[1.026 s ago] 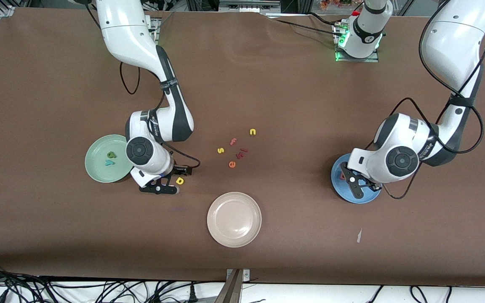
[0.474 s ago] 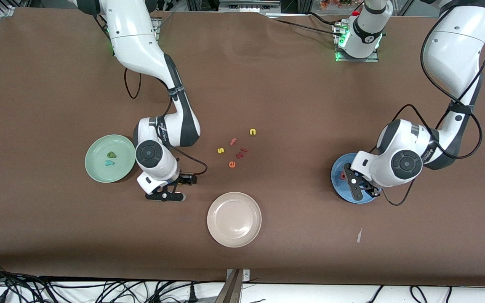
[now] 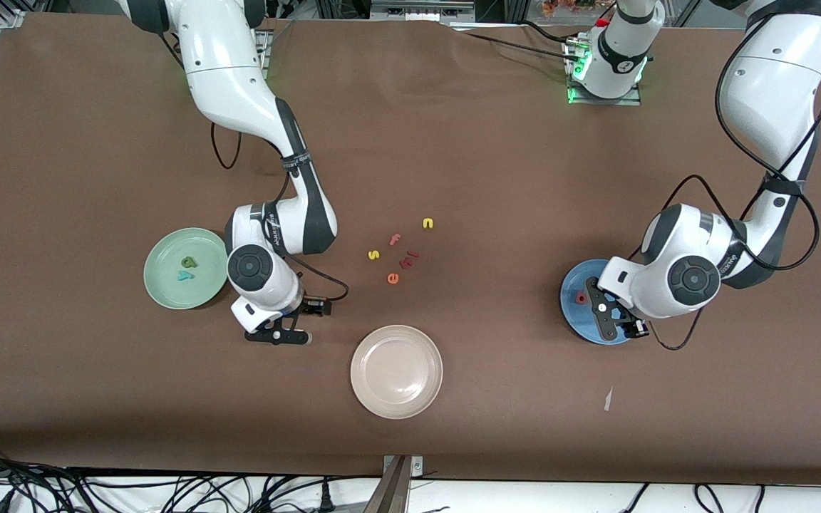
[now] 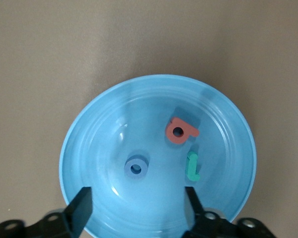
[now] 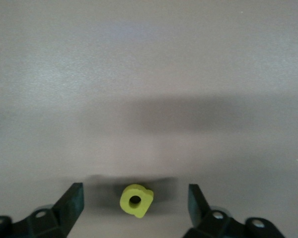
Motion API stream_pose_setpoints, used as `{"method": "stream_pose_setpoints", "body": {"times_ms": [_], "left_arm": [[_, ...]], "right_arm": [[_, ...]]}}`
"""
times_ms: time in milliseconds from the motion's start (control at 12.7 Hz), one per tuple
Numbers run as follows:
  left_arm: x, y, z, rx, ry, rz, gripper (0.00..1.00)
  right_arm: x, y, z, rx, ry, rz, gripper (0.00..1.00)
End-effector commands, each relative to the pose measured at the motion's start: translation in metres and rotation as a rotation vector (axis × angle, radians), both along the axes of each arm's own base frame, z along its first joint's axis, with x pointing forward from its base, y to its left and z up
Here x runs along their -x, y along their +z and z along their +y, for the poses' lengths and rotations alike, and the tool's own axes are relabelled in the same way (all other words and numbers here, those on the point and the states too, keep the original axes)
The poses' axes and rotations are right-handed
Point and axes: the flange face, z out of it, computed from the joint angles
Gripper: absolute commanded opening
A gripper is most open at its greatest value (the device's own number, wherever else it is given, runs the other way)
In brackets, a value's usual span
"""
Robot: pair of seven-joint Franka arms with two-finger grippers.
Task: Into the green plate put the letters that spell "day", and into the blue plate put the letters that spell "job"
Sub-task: 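Release the blue 'o' on the plate while the right gripper grasps yellow 'a'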
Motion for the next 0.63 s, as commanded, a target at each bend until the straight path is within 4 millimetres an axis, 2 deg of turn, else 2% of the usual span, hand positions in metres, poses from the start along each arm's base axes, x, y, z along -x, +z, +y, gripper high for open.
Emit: {"method": "stream_pose_setpoints", "body": {"times_ms": [0, 158, 395, 553], "left_arm": [[0.001, 0.021, -0.004, -0.02, -0.003, -0.005, 1.0], [0.007, 0.041, -0.01, 0.017, 0.109, 0.037, 1.0], [0.023, 0.09, -0.021, 0.018, 0.321, 0.104, 1.0], [0.027, 0.142, -0.039, -0.031, 0.461, 0.123, 1.0]], "right_arm": [[-0.005, 0.004, 0.001, -0.054, -0.026, 0.025, 0.83], [-0.003, 0.003, 0.003, -0.06, -0.028, 0.041, 0.81], [-0.001, 0.003, 0.003, -0.061, -0.029, 0.053, 0.75], [-0.001, 0.003, 0.002, -0.061, -0.031, 0.053, 0.73]]}}
